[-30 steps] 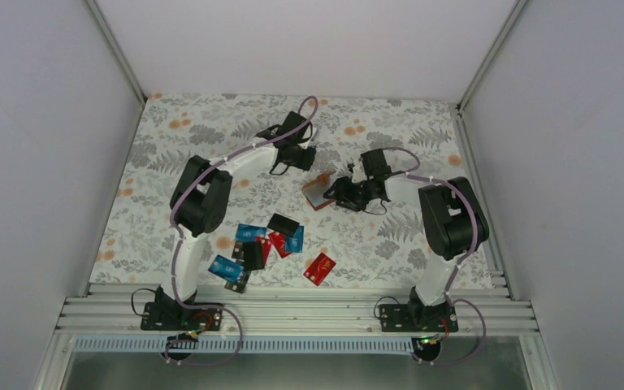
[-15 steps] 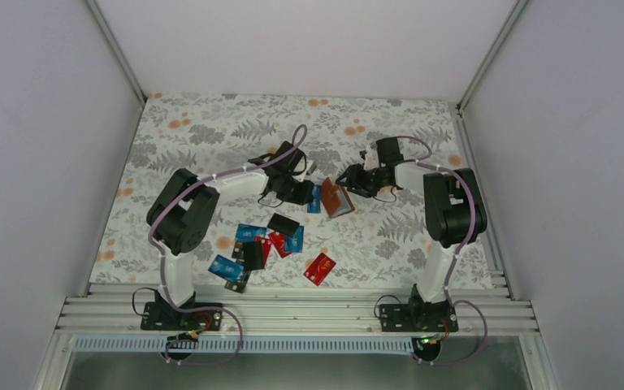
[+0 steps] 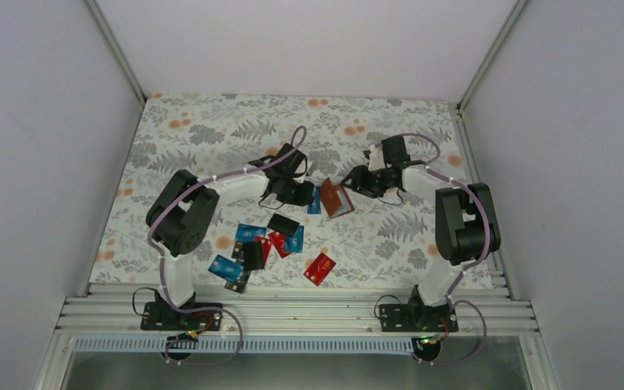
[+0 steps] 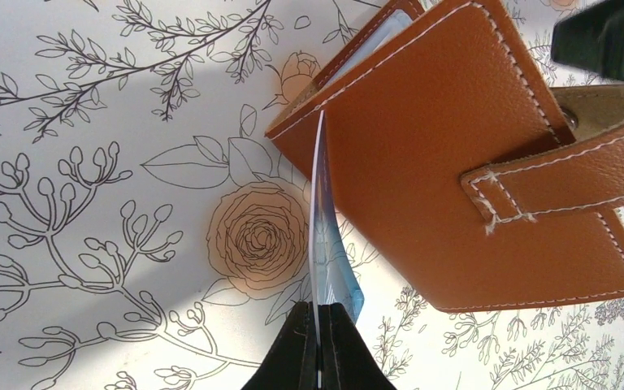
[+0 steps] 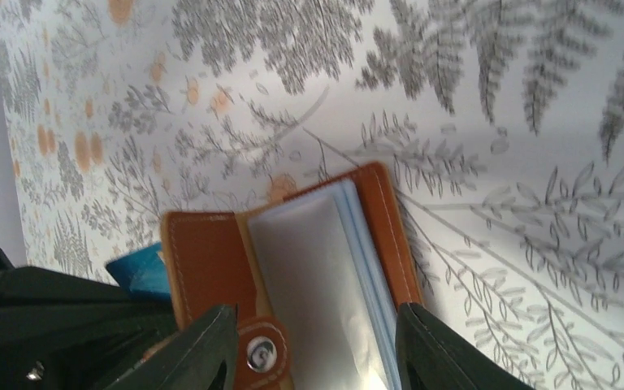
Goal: Put the credit cards into the card holder
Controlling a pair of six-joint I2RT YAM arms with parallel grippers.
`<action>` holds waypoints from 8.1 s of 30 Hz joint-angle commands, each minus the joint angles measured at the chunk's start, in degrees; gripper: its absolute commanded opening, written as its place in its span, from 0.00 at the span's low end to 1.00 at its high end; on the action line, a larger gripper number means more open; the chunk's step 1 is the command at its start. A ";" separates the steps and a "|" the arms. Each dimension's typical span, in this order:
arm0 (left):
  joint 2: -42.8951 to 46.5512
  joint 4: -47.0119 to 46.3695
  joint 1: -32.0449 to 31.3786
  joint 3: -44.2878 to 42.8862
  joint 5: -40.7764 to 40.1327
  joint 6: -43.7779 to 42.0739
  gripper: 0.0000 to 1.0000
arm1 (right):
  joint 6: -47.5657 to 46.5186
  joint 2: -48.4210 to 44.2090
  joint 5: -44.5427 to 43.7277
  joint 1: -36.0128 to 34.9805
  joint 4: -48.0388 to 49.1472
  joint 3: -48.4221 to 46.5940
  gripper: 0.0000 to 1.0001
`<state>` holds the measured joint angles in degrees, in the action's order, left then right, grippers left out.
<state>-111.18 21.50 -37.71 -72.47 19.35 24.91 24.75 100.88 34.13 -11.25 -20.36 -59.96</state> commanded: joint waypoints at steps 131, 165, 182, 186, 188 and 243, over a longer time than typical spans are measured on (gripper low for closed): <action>2.80 -24.83 2.02 8.74 8.85 8.32 0.02 | -0.49 2.55 -5.25 -0.63 4.42 7.67 0.43; -0.43 -13.69 3.12 6.55 5.64 5.98 0.02 | -1.37 8.22 5.14 -0.84 6.66 1.85 0.33; -0.78 -18.30 4.85 13.37 7.06 5.77 0.02 | -0.67 5.59 3.19 -0.88 5.00 2.45 0.46; -0.83 -18.78 5.11 13.43 7.59 5.46 0.02 | -0.61 5.71 5.61 -0.84 5.73 2.81 0.39; -1.04 -18.82 5.11 13.11 7.75 5.34 0.02 | -0.44 6.38 8.04 -0.84 6.45 3.05 0.33; -2.32 -30.97 7.94 19.54 20.95 27.21 0.02 | 2.84 7.53 9.71 -1.14 11.75 9.00 0.04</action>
<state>-112.99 -14.55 -29.69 -52.10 43.62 54.46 27.83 107.94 44.86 -11.77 -8.12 -51.66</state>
